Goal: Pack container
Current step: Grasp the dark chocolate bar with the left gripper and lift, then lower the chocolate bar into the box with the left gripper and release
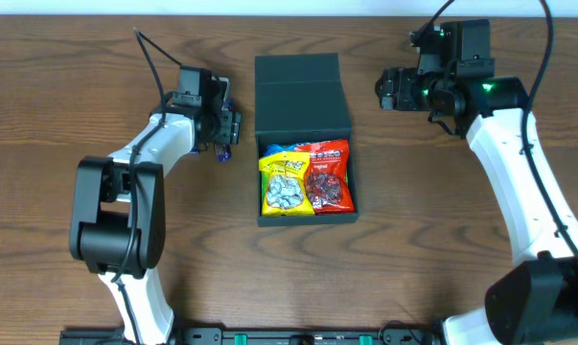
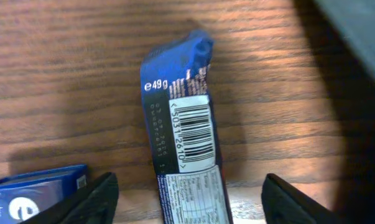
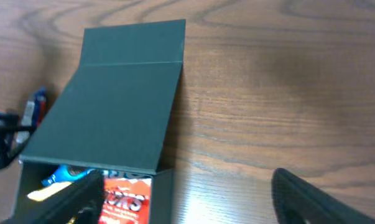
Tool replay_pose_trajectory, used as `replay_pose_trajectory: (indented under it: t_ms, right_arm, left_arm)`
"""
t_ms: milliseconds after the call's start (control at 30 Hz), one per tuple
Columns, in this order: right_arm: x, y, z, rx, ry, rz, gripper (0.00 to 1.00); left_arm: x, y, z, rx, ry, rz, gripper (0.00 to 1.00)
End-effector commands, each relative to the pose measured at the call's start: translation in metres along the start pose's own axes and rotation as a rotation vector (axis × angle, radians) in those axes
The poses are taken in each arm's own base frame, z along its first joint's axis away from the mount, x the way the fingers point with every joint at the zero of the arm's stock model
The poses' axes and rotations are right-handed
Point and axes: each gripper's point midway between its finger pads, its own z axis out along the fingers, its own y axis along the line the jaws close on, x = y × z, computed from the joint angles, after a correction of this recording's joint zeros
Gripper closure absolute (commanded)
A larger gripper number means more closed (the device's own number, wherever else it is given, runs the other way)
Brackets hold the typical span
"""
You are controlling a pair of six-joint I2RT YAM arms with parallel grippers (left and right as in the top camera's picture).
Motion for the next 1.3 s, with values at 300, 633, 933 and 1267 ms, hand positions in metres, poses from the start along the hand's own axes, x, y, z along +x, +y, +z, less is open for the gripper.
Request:
replay_pose_trajectory:
  t_ms: [300, 633, 933, 1267]
  right_arm:
    - [-0.007, -0.003, -0.007, 0.005, -0.023, -0.004, 0.10]
    - [-0.008, -0.003, -0.007, 0.004, -0.027, -0.005, 0.10]
    - [-0.008, -0.006, -0.007, 0.021, -0.029, -0.004, 0.10]
    - [-0.012, -0.025, -0.008, 0.135, -0.049, -0.003, 0.07]
  left_arm:
    - [-0.003, 0.004, 0.008, -0.023, 0.003, -0.010, 0.49]
    - [0.002, 0.009, 0.015, -0.058, 0.017, -0.006, 0.63]
    - [-0.001, 0.008, 0.014, -0.057, 0.011, -0.006, 0.80]
    - [-0.068, -0.002, -0.043, -0.058, -0.165, 0.080, 0.83]
